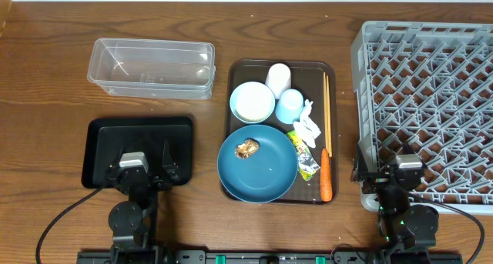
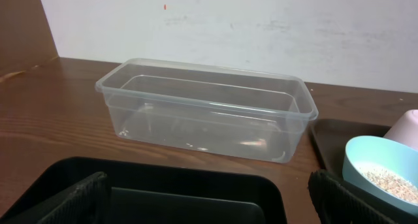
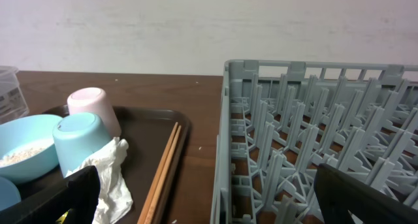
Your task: Sort waste into correct bins and load items into the dishwasher rack
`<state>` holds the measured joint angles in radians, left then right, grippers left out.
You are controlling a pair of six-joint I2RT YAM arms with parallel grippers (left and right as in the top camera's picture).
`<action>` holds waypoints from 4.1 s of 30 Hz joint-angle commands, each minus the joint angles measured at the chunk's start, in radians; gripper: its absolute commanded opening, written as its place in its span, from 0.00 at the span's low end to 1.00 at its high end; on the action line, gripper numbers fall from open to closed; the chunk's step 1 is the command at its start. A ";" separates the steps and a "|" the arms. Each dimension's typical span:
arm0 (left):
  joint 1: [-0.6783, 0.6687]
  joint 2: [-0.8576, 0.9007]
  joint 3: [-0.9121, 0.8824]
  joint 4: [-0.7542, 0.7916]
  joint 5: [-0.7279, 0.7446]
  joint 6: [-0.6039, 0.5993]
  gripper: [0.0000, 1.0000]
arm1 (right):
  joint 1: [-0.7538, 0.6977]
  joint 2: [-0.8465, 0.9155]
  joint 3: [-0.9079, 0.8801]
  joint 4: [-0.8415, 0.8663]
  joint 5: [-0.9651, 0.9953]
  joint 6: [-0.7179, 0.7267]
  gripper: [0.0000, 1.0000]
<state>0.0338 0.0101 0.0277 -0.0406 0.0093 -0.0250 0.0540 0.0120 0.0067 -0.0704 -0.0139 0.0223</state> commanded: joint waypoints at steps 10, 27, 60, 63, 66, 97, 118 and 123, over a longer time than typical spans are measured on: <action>0.004 -0.006 -0.024 -0.031 -0.001 0.014 0.98 | 0.009 -0.002 -0.001 -0.005 0.003 0.014 0.99; 0.004 -0.006 -0.024 -0.031 -0.001 0.014 0.98 | 0.009 -0.002 -0.001 -0.005 0.003 0.014 0.99; 0.004 -0.006 -0.024 -0.031 -0.001 0.014 0.98 | 0.009 -0.002 -0.001 -0.005 0.003 0.014 0.99; 0.004 -0.006 -0.024 -0.031 -0.001 0.014 0.98 | 0.009 -0.002 -0.001 -0.005 0.003 0.014 0.99; 0.005 -0.006 -0.024 -0.031 -0.001 0.014 0.98 | 0.009 -0.002 -0.001 -0.005 0.003 0.014 0.99; 0.004 -0.006 -0.024 -0.031 -0.001 0.014 0.98 | 0.009 -0.002 -0.001 -0.004 -0.001 0.018 0.99; -0.002 0.006 -0.023 0.000 0.378 -0.452 0.98 | 0.009 -0.002 -0.001 -0.004 -0.001 0.018 0.99; -0.002 0.013 -0.023 0.023 0.578 -0.676 0.98 | 0.009 -0.002 -0.001 -0.004 -0.001 0.018 0.99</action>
<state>0.0326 0.0193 0.0273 -0.0101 0.3679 -0.4770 0.0540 0.0120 0.0067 -0.0700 -0.0143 0.0231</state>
